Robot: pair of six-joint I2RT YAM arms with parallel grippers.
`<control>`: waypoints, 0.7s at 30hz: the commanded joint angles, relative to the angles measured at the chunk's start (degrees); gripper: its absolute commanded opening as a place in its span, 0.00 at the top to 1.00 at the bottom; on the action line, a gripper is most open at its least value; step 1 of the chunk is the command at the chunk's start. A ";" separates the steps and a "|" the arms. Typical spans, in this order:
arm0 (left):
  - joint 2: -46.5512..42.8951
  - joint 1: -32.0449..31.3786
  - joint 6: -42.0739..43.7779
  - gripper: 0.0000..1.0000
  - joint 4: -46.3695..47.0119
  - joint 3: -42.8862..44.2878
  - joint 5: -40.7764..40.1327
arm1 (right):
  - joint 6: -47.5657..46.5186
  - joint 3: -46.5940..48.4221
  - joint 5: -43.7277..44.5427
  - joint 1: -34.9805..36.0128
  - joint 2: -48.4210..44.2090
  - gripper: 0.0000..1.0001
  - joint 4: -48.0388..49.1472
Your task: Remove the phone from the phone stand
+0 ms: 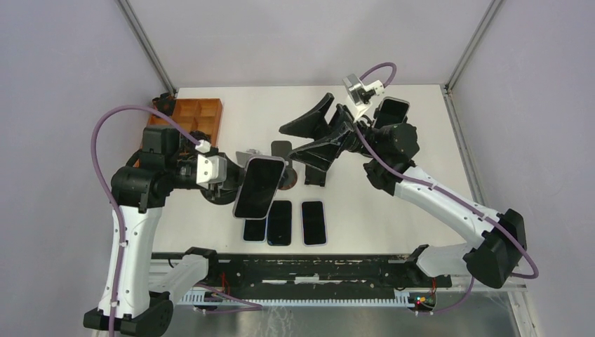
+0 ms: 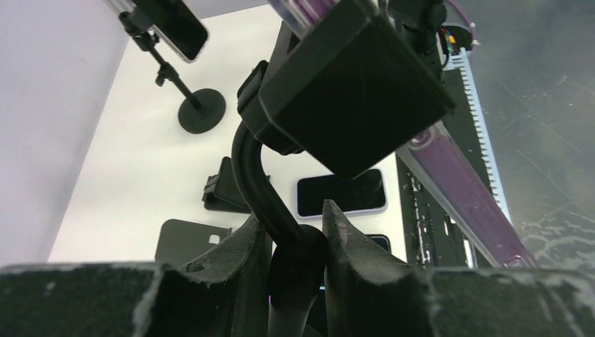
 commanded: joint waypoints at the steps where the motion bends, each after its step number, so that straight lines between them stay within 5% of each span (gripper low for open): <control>1: -0.72 -0.73 9.01 0.98 -4.67 3.65 3.22 | -2.60 2.21 -4.08 0.86 0.10 0.19 -0.43; 12: -1.34 -1.28 10.61 0.98 -6.98 3.16 1.61 | -3.96 4.55 -6.86 6.95 3.30 0.26 -0.83; 21: -1.70 -1.32 11.93 0.98 -7.63 2.98 0.13 | -5.13 4.71 -6.99 9.18 4.21 0.50 -3.99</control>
